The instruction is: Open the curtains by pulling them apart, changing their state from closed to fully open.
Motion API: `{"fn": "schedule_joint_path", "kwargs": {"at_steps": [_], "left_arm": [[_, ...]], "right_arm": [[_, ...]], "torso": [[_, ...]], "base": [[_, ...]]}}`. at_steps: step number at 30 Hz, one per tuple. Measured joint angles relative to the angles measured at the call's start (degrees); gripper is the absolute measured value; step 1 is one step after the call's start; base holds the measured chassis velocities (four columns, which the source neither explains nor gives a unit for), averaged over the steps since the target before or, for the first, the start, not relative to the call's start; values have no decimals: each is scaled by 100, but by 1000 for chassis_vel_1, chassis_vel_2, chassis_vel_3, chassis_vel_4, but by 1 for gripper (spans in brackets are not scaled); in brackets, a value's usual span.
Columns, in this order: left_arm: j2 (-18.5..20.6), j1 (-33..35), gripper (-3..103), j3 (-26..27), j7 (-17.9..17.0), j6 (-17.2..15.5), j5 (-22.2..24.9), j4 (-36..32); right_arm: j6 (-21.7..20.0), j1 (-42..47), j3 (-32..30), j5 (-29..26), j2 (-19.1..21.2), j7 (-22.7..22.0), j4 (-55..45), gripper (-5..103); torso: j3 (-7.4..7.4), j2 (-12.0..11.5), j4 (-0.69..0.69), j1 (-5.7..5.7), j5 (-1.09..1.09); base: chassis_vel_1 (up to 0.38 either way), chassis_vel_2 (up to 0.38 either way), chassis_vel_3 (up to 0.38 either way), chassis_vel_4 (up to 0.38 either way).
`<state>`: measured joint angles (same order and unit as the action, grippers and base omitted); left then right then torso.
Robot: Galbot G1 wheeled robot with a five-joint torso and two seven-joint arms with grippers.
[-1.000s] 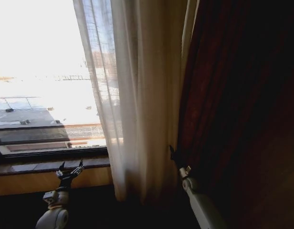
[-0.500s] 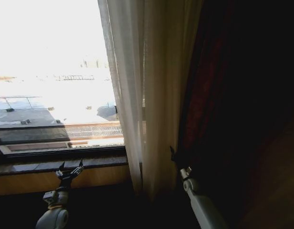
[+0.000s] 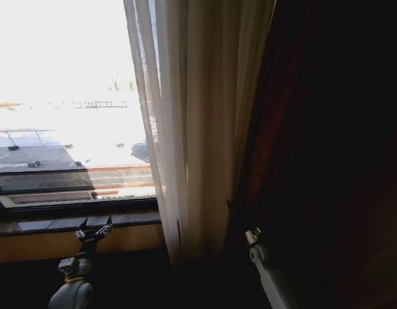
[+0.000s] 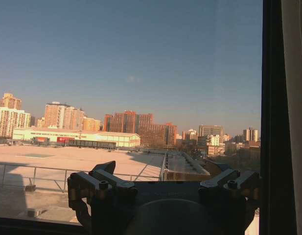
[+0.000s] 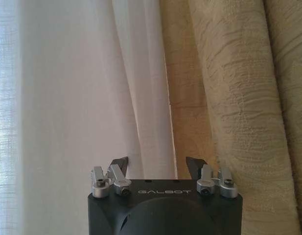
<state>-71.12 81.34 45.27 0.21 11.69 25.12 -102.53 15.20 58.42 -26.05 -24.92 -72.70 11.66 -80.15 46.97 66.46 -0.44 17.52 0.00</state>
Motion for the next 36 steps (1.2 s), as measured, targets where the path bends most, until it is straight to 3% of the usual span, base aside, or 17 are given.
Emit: {"fn": "schedule_joint_path", "kwargs": {"at_steps": [6, 10, 22, 36], "left_arm": [[0, 0, 100, 0, 0, 0, 0, 0], [0, 0, 100, 1, 0, 0, 0, 0], [0, 0, 100, 0, 0, 0, 0, 0], [0, 0, 100, 1, 0, 0, 0, 0]], "right_arm": [[51, 217, -154, 101, 40, 175, -177, 93], [91, 316, -188, 177, 39, 281, -277, 99], [102, 408, -156, 291, -21, 308, -419, 100], [105, 369, -112, 409, -85, 338, -367, 100]], "torso": [[0, 0, -1, 0, 1], [0, 0, 0, 0, 0], [0, 0, -1, 1, 0], [0, 0, 0, 0, 2]], "base": [[0, 0, 0, 0], [0, 0, 0, 0], [60, 24, -65, -26], [265, 220, -253, -220]]}}
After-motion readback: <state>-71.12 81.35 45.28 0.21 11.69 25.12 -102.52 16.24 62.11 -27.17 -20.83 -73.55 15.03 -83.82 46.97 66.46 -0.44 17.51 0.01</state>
